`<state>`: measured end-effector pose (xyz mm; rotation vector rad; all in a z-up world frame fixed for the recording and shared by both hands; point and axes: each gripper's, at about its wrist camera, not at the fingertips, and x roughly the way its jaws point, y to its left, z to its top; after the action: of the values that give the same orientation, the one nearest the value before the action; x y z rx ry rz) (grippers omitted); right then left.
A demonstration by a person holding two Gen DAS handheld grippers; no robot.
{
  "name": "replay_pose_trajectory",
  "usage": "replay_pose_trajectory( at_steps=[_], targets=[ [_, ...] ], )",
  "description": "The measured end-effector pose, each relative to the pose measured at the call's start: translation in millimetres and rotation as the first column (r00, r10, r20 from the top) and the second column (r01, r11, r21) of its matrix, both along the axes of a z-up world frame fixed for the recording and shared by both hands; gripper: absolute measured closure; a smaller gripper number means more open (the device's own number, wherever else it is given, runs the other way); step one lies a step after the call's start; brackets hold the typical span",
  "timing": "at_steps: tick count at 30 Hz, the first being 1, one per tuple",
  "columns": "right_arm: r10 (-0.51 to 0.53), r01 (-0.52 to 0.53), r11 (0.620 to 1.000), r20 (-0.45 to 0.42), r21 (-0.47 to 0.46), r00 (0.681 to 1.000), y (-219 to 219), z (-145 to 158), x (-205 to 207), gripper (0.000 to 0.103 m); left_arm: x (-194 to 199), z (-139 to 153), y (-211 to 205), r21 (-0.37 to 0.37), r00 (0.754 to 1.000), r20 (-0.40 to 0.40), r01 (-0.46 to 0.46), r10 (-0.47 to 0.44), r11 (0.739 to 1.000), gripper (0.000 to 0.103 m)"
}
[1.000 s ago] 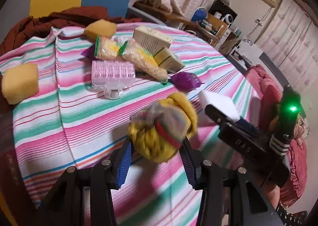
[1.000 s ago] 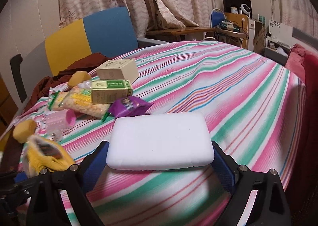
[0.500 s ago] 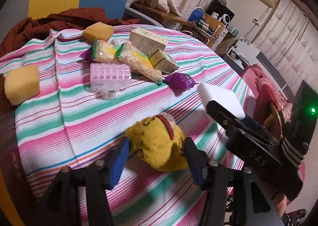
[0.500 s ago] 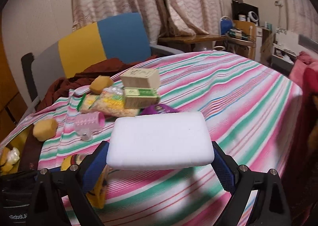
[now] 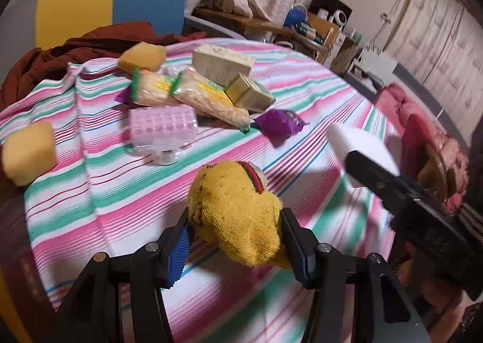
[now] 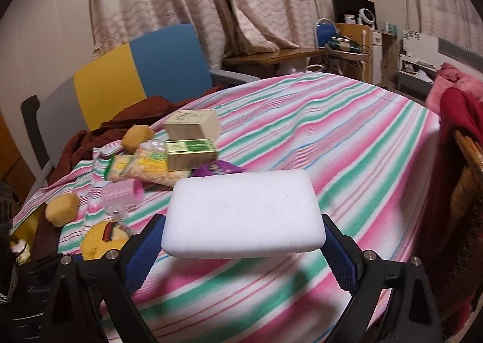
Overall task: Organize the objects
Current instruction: 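Carry the foam block and knitted toy into the gold tray and open both tools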
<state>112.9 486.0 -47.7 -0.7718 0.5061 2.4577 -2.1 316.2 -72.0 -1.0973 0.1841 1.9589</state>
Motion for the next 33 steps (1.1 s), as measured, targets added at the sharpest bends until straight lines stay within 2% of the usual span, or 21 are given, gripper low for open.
replay_pose_trajectory(
  at_steps=[3, 11, 19, 23, 28, 33],
  targets=[
    [0.041, -0.041, 0.999, -0.013, -0.004, 0.999, -13.6, 4.9, -7.9, 0.006, 3.7, 13.5, -22.1, 0.043, 1.000, -0.001, -0.020, 0.020, 0.999, 0.046],
    [0.172, -0.171, 0.985, -0.049, 0.019, 0.984, -62.1, 22.9, -31.9, 0.006, -2.2, 42.6, -77.6, 0.092, 0.994, -0.023, -0.106, 0.109, 0.990, 0.046],
    [0.342, -0.340, 0.940, -0.072, 0.036, 0.937, -125.2, 42.5, -65.0, 0.006, -12.2, 59.0, -157.2, 0.131, 0.964, -0.064, -0.247, 0.257, 0.960, 0.046],
    [0.442, -0.439, 0.897, -0.074, 0.047, 0.894, -164.5, 48.0, -81.9, 0.006, -21.6, 58.5, -206.7, 0.149, 0.930, -0.047, -0.354, 0.364, 0.923, 0.046],
    [0.567, -0.565, 0.824, -0.068, 0.044, 0.821, -218.1, 48.4, -104.9, 0.005, -33.4, 47.4, -267.4, 0.158, 0.866, 0.003, -0.494, 0.500, 0.855, 0.046],
    [0.655, -0.656, 0.755, -0.022, -0.009, 0.755, -263.9, 36.3, -136.1, 0.005, -41.2, 34.6, -316.0, 0.120, 0.801, 0.015, -0.595, 0.598, 0.794, 0.046]
  ],
)
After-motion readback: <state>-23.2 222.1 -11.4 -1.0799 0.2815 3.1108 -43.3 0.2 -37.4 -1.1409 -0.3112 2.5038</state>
